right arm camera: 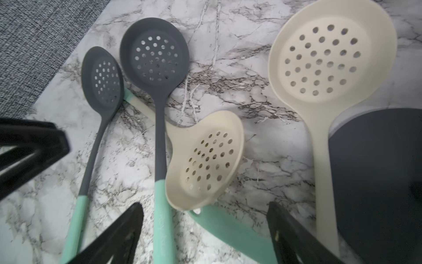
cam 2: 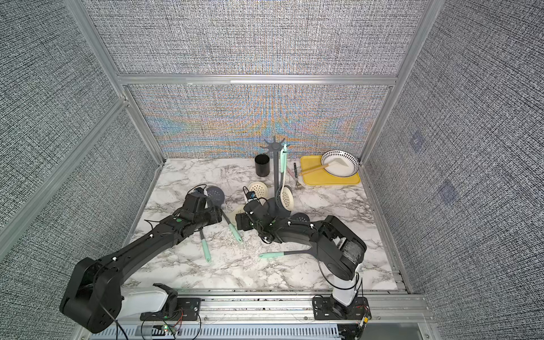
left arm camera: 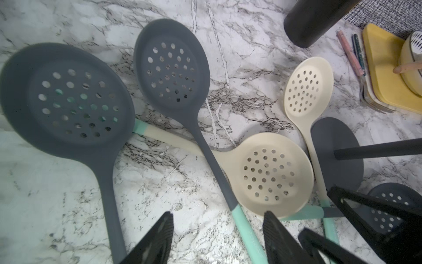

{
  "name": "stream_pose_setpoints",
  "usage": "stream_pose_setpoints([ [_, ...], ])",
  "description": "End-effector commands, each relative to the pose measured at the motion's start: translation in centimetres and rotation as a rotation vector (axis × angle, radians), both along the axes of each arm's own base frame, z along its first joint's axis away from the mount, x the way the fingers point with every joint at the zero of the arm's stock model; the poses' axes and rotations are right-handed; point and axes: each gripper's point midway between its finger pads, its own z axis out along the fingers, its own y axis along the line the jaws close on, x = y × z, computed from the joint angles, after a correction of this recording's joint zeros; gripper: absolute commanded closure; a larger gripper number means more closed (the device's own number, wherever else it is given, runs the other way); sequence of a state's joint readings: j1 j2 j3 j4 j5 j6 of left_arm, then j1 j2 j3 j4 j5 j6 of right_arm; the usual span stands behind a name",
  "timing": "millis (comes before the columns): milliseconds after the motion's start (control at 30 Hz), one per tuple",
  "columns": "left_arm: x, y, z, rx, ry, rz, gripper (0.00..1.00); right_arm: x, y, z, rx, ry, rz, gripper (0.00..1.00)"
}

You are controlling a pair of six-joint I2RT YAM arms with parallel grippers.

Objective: Hang the skimmer on the kitchen utensil rack
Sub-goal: Pick up the skimmer from the center of the board.

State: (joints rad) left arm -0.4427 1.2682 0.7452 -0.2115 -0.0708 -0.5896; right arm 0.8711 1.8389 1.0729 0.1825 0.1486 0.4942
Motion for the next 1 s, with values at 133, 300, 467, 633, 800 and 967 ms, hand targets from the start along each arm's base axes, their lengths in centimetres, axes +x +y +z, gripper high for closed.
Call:
stream_pose_setpoints([
  [133, -0.6, 0.2, 0.0, -0.001, -0.024, -0.025, 0.36, -1.9, 0.5, -1.9, -0.097, 0.017, 0.207, 0.15],
  [300, -0.9, 0.0, -0.6, -0.009, -0.016, -0.034, 0.37, -3.1, 0.8, -2.3, -0.196, -0.013, 0.386, 0.17],
  [467, -1.0, -0.2, -0.3, -0.016, -0.019, -0.047, 0.37, -2.6, -1.2, -3.2, -0.337, -0.017, 0.527, 0.17],
  [633, -1.0, 0.0, -0.2, -0.012, -0.02, -0.049, 0.37, -2.0, -3.3, -3.2, -0.408, -0.001, 0.637, 0.17],
  [800, -0.9, -0.4, -0.2, -0.041, -0.016, -0.059, 0.38, -2.4, -3.5, -4.1, -0.437, 0.049, 0.761, 0.18],
  [967, -1.1, -0.6, 0.1, -0.067, -0.023, -0.068, 0.38, -2.4, -4.3, -5.3, -0.495, 0.086, 0.791, 0.21],
])
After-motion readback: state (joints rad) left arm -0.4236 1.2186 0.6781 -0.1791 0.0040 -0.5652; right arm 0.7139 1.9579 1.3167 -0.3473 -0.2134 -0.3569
